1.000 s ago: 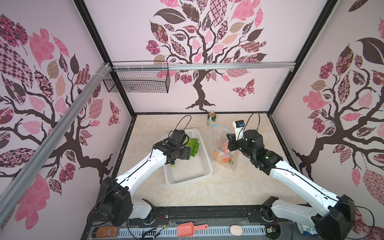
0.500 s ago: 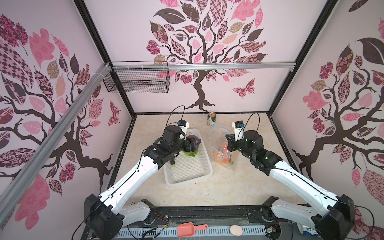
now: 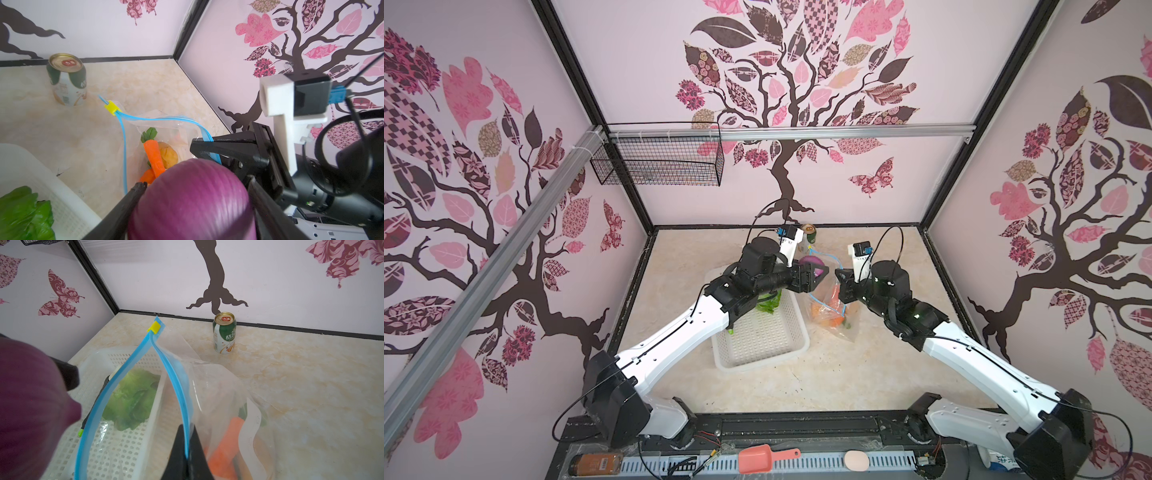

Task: Place the food in the zip-top bag and seal the zipper
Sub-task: 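Grasp the purple onion in the basket with the left gripper, then carry the onion to the bag mouth and release it inside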

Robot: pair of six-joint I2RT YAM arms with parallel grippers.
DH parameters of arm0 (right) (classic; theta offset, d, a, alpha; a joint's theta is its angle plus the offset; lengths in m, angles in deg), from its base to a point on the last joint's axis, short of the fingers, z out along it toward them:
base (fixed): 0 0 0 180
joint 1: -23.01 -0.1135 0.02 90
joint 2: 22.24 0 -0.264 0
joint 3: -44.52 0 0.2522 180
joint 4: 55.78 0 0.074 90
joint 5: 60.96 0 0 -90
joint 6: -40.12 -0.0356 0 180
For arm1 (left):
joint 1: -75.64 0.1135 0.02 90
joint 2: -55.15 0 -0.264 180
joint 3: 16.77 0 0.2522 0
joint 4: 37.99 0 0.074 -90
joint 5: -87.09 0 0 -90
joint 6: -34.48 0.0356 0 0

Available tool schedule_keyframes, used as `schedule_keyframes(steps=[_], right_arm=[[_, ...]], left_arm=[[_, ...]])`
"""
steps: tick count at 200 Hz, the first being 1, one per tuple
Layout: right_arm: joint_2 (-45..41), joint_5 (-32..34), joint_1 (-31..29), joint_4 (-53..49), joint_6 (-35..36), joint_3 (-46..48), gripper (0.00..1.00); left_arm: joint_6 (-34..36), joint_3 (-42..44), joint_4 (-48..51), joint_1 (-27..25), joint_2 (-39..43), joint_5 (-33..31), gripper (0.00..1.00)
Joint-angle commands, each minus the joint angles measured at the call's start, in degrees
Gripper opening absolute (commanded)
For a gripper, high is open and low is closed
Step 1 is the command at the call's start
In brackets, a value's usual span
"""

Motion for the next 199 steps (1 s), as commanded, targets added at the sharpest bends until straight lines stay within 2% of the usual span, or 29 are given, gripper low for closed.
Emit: schedule_keyframes(steps=[1,60,130,156,199], right_arm=[[-1.34,-0.01,-0.10,0.50,-0.61,0.22,0.00],[-2.82,0.33,-0.12,1.17,-0.72,0.81,0.00],[-2.84,-2.53,-0.12,2.49,-1.00,1.31,0.00],[-2.67,-2.62,-0.10,2.47,-0.92,1.34,0.00],[-2.33,-2.73,-0.15,2.37,-0.80,1.30,0.00]], left_arm=[[-0.83,-2.41,-2.46,-0.43,-2.29,0.62,0.62],[-1.10,-2.75,-0.33,-0.81,-7.11,-4.38,0.61],[3.94,-13.69,15.06,-5.87,-15.64,-13.42,0.62],[3.61,-16.38,18.46,-6.39,-18.22,-14.57,0.63],[3.91,-18.61,21.77,-6.84,-19.67,-15.97,0.72]])
